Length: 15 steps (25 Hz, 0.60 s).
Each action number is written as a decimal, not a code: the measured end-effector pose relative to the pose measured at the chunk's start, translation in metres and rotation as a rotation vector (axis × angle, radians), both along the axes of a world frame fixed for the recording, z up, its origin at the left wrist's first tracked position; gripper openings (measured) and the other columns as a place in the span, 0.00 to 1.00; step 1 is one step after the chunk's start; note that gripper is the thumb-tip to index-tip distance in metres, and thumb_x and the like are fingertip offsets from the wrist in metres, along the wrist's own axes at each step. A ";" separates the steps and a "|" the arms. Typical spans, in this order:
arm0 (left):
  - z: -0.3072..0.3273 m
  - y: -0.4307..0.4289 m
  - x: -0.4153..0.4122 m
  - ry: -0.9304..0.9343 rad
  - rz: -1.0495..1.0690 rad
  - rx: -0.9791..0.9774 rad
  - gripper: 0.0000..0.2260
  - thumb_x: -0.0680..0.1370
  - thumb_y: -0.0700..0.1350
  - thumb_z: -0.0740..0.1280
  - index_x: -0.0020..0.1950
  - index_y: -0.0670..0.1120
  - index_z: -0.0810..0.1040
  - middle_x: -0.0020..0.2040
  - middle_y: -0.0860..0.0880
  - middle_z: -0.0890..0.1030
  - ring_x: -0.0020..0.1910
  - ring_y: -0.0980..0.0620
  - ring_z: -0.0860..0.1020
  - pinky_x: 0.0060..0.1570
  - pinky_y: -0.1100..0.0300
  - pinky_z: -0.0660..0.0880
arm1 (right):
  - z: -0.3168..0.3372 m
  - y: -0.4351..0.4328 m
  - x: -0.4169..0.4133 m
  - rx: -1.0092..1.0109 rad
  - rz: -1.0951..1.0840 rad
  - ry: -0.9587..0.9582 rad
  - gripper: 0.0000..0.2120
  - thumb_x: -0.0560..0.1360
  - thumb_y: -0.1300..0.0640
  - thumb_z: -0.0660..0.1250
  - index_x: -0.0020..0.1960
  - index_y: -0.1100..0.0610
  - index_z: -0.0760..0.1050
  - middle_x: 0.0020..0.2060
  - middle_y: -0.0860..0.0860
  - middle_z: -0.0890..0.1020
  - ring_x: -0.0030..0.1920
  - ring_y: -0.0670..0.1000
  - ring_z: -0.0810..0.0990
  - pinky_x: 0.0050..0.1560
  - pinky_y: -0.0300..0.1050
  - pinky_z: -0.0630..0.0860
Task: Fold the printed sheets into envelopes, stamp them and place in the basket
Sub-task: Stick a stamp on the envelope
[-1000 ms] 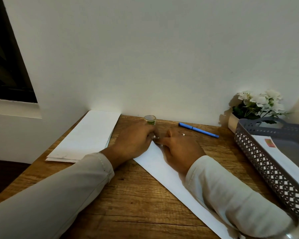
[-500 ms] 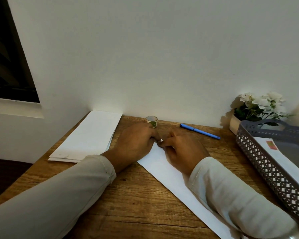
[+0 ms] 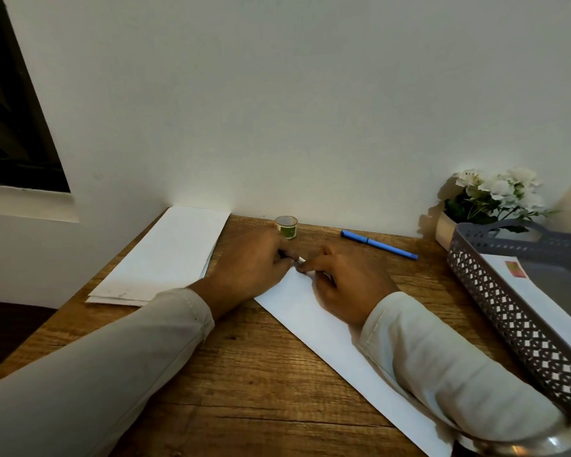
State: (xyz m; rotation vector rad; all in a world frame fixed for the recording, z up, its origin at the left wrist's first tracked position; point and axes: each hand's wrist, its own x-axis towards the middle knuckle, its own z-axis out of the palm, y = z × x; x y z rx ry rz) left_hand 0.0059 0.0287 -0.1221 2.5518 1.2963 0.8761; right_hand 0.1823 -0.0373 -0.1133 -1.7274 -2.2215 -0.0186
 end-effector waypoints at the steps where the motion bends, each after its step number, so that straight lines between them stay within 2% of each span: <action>1: 0.000 -0.001 0.000 -0.012 0.001 -0.014 0.08 0.78 0.47 0.70 0.55 0.55 0.86 0.42 0.59 0.82 0.36 0.62 0.74 0.33 0.71 0.62 | 0.000 0.000 -0.001 -0.011 -0.002 -0.009 0.18 0.83 0.54 0.60 0.70 0.41 0.76 0.57 0.46 0.78 0.52 0.48 0.76 0.39 0.35 0.64; 5: -0.002 0.002 -0.001 -0.042 -0.001 -0.022 0.08 0.77 0.45 0.71 0.54 0.52 0.86 0.42 0.57 0.83 0.37 0.61 0.76 0.34 0.73 0.63 | 0.001 -0.002 -0.006 -0.041 -0.005 -0.075 0.20 0.84 0.53 0.56 0.75 0.39 0.68 0.57 0.48 0.74 0.49 0.48 0.71 0.35 0.35 0.60; 7: -0.004 0.003 -0.001 -0.055 0.013 -0.020 0.08 0.77 0.44 0.71 0.54 0.51 0.85 0.41 0.59 0.81 0.37 0.62 0.76 0.35 0.73 0.64 | 0.001 -0.002 -0.006 -0.031 -0.005 -0.107 0.21 0.85 0.52 0.54 0.76 0.39 0.66 0.58 0.48 0.74 0.50 0.49 0.72 0.37 0.37 0.63; 10: -0.009 0.004 -0.003 -0.102 0.014 -0.037 0.11 0.76 0.43 0.71 0.58 0.51 0.80 0.41 0.59 0.80 0.37 0.62 0.77 0.36 0.71 0.69 | 0.000 -0.001 -0.008 -0.023 -0.010 -0.132 0.21 0.85 0.50 0.53 0.76 0.39 0.65 0.61 0.49 0.74 0.56 0.52 0.76 0.45 0.42 0.72; 12: -0.010 0.004 -0.004 -0.114 0.003 -0.034 0.12 0.76 0.42 0.71 0.59 0.51 0.78 0.41 0.58 0.81 0.38 0.61 0.78 0.37 0.68 0.72 | 0.001 0.000 -0.010 -0.031 -0.026 -0.118 0.21 0.85 0.50 0.53 0.76 0.40 0.66 0.61 0.49 0.75 0.56 0.53 0.77 0.49 0.44 0.77; 15: -0.006 0.000 -0.003 -0.063 -0.003 0.034 0.11 0.77 0.42 0.69 0.58 0.52 0.81 0.42 0.59 0.80 0.37 0.61 0.75 0.37 0.69 0.68 | 0.002 0.001 -0.010 -0.032 -0.054 -0.111 0.20 0.85 0.50 0.54 0.75 0.42 0.68 0.60 0.50 0.75 0.55 0.52 0.77 0.45 0.43 0.72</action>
